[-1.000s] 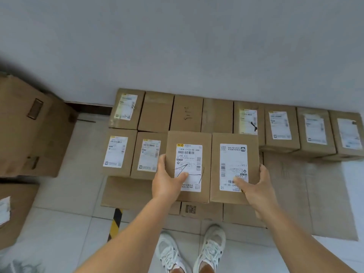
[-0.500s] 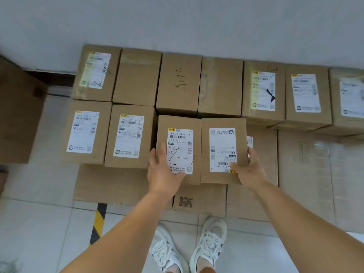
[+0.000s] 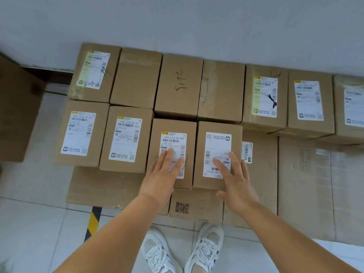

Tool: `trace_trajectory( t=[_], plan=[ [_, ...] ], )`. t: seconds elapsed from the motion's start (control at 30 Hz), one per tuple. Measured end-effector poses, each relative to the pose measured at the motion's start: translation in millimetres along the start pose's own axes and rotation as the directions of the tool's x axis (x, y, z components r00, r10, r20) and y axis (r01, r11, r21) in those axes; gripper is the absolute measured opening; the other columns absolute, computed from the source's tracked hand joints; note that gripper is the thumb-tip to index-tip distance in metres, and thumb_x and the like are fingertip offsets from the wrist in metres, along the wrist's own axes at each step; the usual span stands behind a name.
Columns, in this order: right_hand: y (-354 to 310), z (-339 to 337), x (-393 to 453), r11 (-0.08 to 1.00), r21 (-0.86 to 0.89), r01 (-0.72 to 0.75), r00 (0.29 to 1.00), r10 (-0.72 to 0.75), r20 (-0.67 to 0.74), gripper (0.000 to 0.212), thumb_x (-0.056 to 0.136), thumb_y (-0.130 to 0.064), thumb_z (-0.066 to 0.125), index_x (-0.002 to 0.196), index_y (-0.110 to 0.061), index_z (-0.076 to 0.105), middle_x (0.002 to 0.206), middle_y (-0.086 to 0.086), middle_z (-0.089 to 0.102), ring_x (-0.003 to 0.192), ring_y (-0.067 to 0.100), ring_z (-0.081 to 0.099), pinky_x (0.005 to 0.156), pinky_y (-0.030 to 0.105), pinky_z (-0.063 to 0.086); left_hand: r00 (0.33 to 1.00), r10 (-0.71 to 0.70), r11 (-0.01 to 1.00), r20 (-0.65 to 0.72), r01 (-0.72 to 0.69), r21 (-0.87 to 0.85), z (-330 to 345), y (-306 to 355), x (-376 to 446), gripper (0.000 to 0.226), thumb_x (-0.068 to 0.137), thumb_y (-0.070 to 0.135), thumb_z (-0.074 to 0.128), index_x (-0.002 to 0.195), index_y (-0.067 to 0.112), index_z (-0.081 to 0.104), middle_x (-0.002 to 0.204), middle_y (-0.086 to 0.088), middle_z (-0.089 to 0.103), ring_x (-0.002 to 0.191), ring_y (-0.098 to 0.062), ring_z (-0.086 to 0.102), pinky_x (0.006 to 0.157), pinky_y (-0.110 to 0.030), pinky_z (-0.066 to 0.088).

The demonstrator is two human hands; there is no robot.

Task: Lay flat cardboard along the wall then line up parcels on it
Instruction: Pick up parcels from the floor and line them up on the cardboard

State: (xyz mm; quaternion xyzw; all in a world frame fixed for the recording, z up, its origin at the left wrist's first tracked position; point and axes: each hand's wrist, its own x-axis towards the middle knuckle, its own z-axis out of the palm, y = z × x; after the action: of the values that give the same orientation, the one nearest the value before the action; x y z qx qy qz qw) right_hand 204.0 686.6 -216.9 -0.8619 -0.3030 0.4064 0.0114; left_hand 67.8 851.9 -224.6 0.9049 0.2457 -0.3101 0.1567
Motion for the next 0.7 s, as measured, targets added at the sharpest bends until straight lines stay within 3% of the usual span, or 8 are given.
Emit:
trace_trajectory(
  t=[0.17,0.33,0.53,0.7],
  plan=[
    [0,-8,16,1.0,0.004,0.022,0.999,-0.022,-0.043,0.087,0.089,-0.015,0.065,0.149,-0.047,0.01,0.151,-0.015,-0.027,0.146,0.022,-0.02,0.106,0.037,0.039,1.0,-0.01,1.0,-0.011,0.01,-0.004,-10,-2,14,0.088,0.094,0.011,0.054,0.151,0.032,-0.01,0.156,-0.002,-0.028,0.144,-0.021,-0.023,0.118,-0.038,0.004],
    [-2,-7,20,1.0,0.029,-0.012,1.0,0.012,-0.002,0.091,0.087,-0.008,0.065,0.148,-0.047,0.011,0.152,-0.016,-0.027,0.146,0.024,-0.02,0.106,0.037,0.038,0.999,-0.037,0.999,-0.008,0.037,-0.008,-17,3,19,0.092,0.091,0.002,0.055,0.151,0.033,-0.008,0.156,-0.001,-0.027,0.144,-0.021,-0.022,0.117,-0.038,0.006],
    [-8,-27,14,0.999,0.018,-0.03,0.996,0.028,0.085,0.093,0.085,-0.026,0.067,0.15,-0.044,0.004,0.157,-0.01,-0.02,0.146,0.029,-0.018,0.109,0.044,0.033,0.994,-0.1,0.993,0.044,0.103,-0.054,-45,21,6,0.088,0.093,0.035,0.056,0.151,0.032,-0.011,0.159,-0.001,-0.018,0.147,-0.021,-0.013,0.119,-0.039,0.008],
    [-20,-62,-39,0.95,0.31,0.023,0.982,0.037,-0.185,0.082,0.09,-0.03,0.063,0.15,-0.037,0.009,0.159,-0.009,0.0,0.146,0.019,0.011,0.109,0.039,0.034,0.976,-0.153,0.921,-0.153,0.085,-0.379,-93,62,-37,0.086,0.094,0.037,0.054,0.152,0.027,-0.009,0.16,0.001,0.006,0.147,-0.017,0.004,0.117,-0.035,0.015]
  ],
)
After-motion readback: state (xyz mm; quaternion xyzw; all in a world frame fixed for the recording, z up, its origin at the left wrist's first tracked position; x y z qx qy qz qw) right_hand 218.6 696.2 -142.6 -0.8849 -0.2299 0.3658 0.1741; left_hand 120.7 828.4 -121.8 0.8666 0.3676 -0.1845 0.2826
